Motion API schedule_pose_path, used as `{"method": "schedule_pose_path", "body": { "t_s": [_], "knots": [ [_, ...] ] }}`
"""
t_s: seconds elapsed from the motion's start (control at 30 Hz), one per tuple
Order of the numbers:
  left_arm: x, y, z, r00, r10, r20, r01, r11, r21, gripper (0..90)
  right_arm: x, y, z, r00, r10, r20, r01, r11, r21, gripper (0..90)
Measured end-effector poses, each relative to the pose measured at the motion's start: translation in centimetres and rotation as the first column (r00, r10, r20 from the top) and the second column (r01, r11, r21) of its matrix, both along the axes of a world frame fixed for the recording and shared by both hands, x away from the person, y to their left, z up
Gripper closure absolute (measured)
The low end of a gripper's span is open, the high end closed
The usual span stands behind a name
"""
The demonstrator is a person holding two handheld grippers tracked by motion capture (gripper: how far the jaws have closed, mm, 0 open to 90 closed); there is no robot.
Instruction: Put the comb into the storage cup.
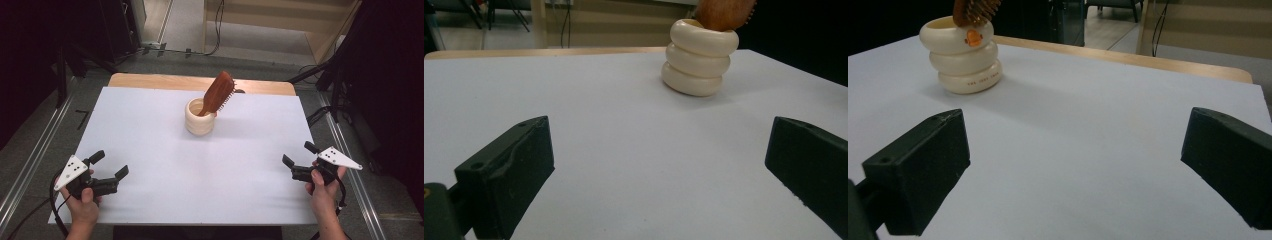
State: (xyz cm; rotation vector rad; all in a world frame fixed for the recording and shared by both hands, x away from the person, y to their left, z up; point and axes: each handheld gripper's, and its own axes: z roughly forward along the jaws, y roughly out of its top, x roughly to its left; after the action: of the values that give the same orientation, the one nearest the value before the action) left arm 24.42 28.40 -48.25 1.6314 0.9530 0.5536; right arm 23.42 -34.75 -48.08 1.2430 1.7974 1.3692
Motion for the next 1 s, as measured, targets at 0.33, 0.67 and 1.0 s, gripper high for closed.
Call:
{"method": "schedule_pose_path", "body": {
  "t_s": [0.33, 0.67, 1.0],
  "knots": [
    [0.0, 0.0, 0.0, 1.0000, 0.001, 0.000, -0.001, 1.0000, 0.001, 0.0, -1.1, -1.1, -0.8, 0.9997, -0.017, -0.016, 0.017, 1.000, -0.004, 0.0],
    [0.0, 0.0, 0.0, 1.0000, 0.000, -0.001, 0.000, 1.0000, 0.003, 0.0, -2.2, -2.4, -1.4, 0.9986, -0.046, -0.024, 0.047, 0.999, 0.001, 0.0],
    [0.0, 0.0, 0.0, 1.0000, -0.003, 0.000, 0.003, 1.0000, 0.004, 0.0, -3.4, -3.2, -2.5, 0.9975, -0.055, -0.043, 0.056, 0.998, 0.004, 0.0]
  ]
}}
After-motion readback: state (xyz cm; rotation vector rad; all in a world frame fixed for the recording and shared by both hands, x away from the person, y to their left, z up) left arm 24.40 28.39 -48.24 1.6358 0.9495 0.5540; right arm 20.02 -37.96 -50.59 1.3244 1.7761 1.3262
